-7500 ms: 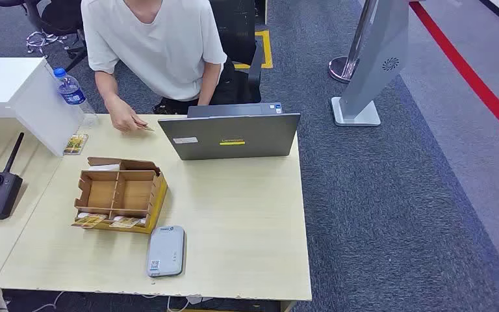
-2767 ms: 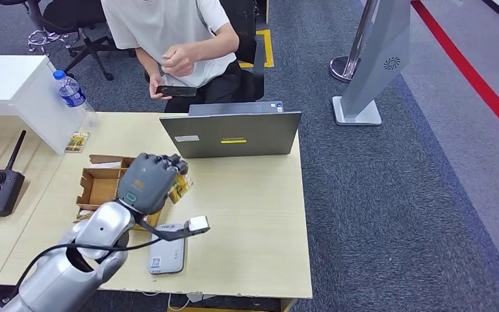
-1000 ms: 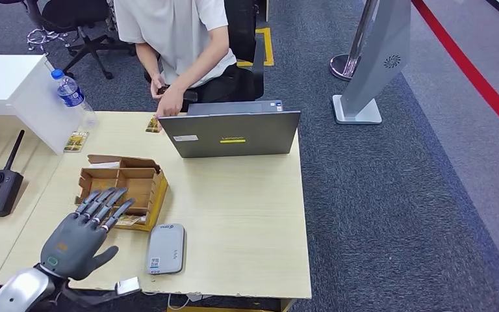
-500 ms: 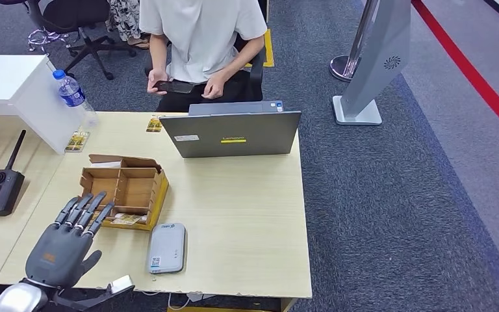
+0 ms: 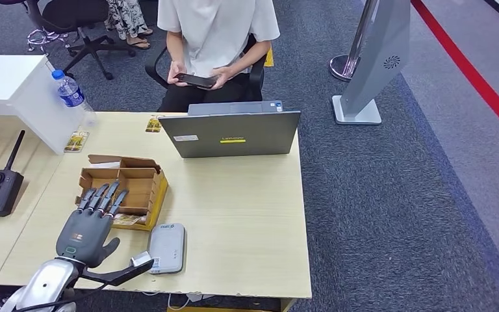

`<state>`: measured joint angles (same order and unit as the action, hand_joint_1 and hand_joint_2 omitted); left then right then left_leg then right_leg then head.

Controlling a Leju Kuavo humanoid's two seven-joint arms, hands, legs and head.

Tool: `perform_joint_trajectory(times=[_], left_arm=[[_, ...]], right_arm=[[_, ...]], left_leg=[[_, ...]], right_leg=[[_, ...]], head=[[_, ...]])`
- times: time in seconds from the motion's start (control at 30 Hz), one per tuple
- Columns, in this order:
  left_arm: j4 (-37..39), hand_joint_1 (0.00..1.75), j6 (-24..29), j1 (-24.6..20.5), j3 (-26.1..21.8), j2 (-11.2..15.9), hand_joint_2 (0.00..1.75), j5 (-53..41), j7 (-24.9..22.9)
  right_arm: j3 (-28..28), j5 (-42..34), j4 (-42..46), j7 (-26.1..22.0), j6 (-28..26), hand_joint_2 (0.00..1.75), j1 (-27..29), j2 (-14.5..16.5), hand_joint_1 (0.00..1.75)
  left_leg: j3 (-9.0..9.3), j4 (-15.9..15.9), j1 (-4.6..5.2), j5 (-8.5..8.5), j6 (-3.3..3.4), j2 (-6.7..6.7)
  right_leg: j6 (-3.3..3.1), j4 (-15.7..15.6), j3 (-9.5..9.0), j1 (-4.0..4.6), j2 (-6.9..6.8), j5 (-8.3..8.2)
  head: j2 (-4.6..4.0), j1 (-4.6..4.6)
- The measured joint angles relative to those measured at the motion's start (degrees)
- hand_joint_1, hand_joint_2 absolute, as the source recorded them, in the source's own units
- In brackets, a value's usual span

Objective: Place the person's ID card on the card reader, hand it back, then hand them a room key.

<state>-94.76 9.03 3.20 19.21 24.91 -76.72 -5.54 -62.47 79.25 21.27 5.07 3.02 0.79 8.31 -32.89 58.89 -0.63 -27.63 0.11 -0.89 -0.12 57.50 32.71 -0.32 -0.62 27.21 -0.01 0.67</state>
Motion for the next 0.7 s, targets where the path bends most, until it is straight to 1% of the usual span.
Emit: perform_joint_trajectory(times=[0.2, 0.37, 0.53, 0.67, 0.7], left_arm=[[4.8, 0.0, -0.3, -3.3, 1.4, -2.9, 1.75, -0.5, -0.3], [7.6, 0.0, -0.3, -5.2, 2.3, -4.9, 1.75, -1.0, -0.6], [9.3, 0.0, -0.2, -5.8, 2.7, -6.0, 1.75, -1.1, -0.8], [10.1, 1.75, -0.1, -6.0, 2.7, -6.3, 1.75, -0.9, -1.3], [10.2, 1.75, -0.1, -6.0, 2.7, -6.3, 1.75, -0.8, -1.4]], right_arm=[[0.0, 1.0, 0.0, -0.1, 0.1, 0.0, -0.3, 0.0, 0.0], [0.0, 1.2, 0.0, -0.4, 0.0, 0.0, -0.4, 0.0, 0.0], [-0.3, 1.2, -0.1, -0.5, 0.0, 0.0, -0.4, 0.0, 0.0], [-0.8, 1.3, -0.1, -0.5, 0.0, 0.0, -0.4, 0.0, 0.0], [-0.9, 1.4, -0.1, -0.5, -0.1, 0.0, -0.4, 0.0, 0.0]], left_leg=[[0.0, 0.0, 0.01, 0.0, 0.0, 0.0], [0.0, 0.0, 0.0, 0.0, 0.0, 0.0], [0.0, 0.0, 0.0, 0.0, 0.0, -0.01], [-0.01, 0.0, 0.0, 0.0, 0.0, 0.0], [-0.01, 0.0, 0.0, 0.0, 0.0, 0.0]], right_leg=[[0.0, 0.0, 0.0, -0.01, 0.0, -0.01], [0.0, 0.0, 0.01, 0.0, 0.01, -0.01], [0.0, 0.0, 0.02, 0.0, 0.01, -0.01], [-0.01, 0.0, 0.02, 0.0, 0.01, -0.01], [-0.01, 0.0, 0.02, 0.0, 0.01, -0.01]], head=[[0.0, 0.01], [0.0, 0.01], [0.01, 0.01], [0.01, 0.01], [0.01, 0.01]])
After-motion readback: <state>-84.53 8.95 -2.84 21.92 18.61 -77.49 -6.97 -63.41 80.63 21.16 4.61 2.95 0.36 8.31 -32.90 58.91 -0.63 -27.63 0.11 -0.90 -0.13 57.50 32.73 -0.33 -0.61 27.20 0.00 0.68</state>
